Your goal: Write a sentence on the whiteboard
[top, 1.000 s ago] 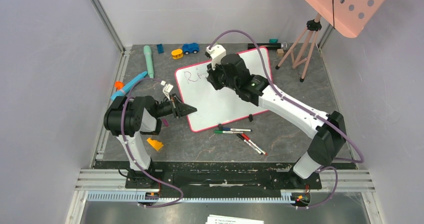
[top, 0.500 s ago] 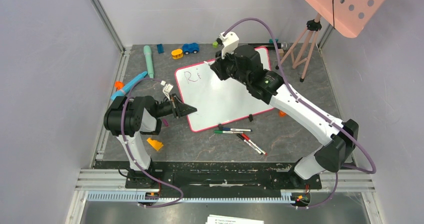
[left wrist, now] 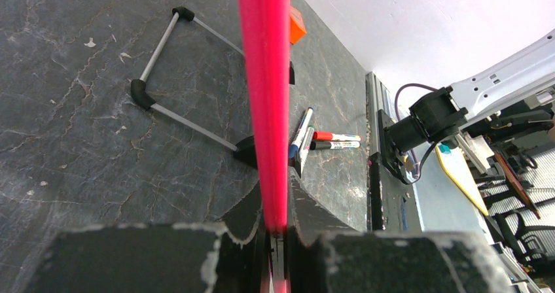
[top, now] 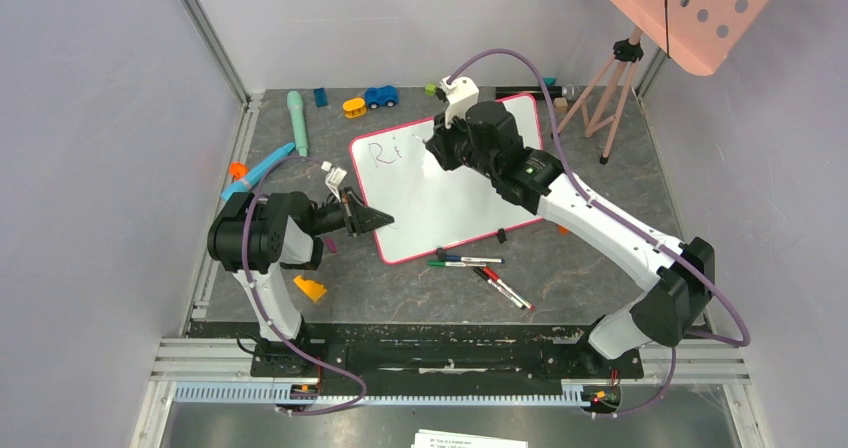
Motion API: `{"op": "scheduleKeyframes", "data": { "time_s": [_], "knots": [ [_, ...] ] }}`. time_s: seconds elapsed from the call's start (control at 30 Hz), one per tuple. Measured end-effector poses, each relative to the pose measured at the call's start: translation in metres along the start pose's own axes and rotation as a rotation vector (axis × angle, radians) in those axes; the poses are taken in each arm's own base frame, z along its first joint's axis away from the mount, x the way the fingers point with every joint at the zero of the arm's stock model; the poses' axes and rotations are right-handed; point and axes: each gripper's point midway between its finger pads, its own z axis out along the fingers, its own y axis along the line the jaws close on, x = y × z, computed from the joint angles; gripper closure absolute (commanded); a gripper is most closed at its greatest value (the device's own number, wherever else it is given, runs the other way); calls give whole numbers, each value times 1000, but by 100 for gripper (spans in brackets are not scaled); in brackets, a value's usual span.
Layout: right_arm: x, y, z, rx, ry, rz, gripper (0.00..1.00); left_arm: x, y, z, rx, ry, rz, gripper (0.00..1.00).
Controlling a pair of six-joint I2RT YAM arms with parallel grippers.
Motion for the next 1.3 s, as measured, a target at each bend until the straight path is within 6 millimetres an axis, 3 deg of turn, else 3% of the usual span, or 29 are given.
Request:
{"op": "scheduleKeyframes", "data": {
  "time_s": [1.3],
  "knots": [
    [32,3,23,-40,69,-31,100,0,0,0,0,0,1,98]
  ]
}}
